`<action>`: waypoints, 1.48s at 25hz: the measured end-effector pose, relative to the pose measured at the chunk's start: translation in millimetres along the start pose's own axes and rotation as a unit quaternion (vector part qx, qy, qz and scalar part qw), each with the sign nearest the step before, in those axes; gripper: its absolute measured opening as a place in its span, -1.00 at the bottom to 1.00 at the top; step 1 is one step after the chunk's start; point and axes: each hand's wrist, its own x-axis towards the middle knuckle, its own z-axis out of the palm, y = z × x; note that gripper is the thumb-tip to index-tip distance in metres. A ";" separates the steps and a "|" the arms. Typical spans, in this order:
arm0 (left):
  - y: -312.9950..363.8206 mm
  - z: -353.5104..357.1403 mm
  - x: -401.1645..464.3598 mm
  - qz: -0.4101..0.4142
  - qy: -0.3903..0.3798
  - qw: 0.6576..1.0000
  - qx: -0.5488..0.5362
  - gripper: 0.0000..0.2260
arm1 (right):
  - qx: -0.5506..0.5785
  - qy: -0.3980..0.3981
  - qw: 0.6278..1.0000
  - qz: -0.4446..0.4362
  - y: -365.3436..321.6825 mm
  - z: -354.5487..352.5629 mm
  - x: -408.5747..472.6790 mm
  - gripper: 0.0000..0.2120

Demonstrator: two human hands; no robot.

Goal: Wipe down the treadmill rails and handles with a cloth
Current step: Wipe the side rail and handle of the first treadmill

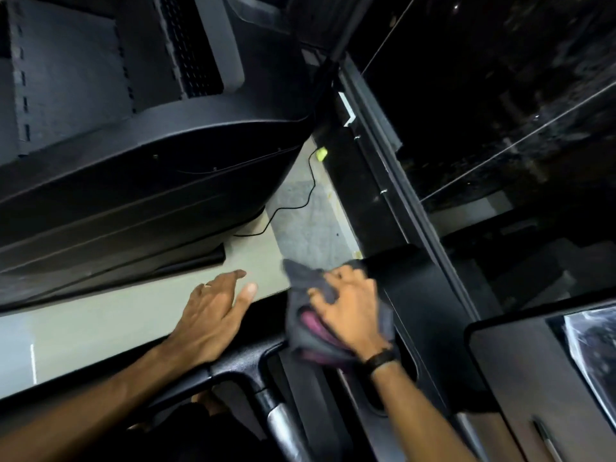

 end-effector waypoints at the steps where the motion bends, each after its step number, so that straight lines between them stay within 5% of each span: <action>1: -1.0 4.5 -1.7 0.014 -0.013 0.999 0.026 -0.14 | -0.035 -0.002 0.997 0.066 30.7 -3.4 16.6 -0.43; 4: -1.7 5.4 0.1 0.012 0.012 1.000 0.019 -0.16 | -0.125 -0.092 0.967 0.204 72.9 -6.8 75.9 -0.44; 9: -3.6 -6.6 3.4 -0.076 0.111 0.970 -0.203 -0.20 | -0.103 -0.234 0.966 0.030 -43.6 24.0 80.7 -0.45; 13: -7.8 -26.2 12.1 -0.098 0.157 0.945 -0.270 -0.16 | 0.069 -0.111 0.983 -0.127 -76.7 10.8 -4.5 -0.65; 15: -10.6 -39.7 10.7 -0.098 0.164 0.945 -0.264 -0.27 | 0.017 -0.047 0.996 -0.080 -19.5 2.1 7.7 -0.56; 19: -19.5 -41.5 -4.0 -0.095 0.128 0.963 -0.216 -0.40 | -0.143 -0.128 0.970 0.146 37.6 -8.9 71.9 -0.44; 23: -22.9 -45.0 -2.3 -0.099 0.133 0.960 -0.223 -0.27 | -0.079 -0.186 0.979 -0.017 -107.1 16.0 38.4 -0.53; 26: -24.7 -54.8 6.8 -0.096 0.137 0.962 -0.216 -0.17 | 0.055 -0.133 0.980 -0.139 -156.4 16.7 -36.4 -0.66; 28: -24.4 -58.8 6.7 -0.091 0.139 0.963 -0.213 -0.22 | 0.021 -0.057 0.992 -0.111 -93.3 9.0 -23.6 -0.57; 32: -28.3 -54.1 -7.5 -0.089 0.112 0.972 -0.186 -0.40 | -0.118 -0.079 0.974 0.177 34.5 -10.4 59.0 -0.40; 37: -17.8 -36.9 -2.2 -0.083 0.065 0.983 -0.148 -0.50 | -0.110 -0.169 0.979 -0.010 -84.2 21.2 40.0 -0.44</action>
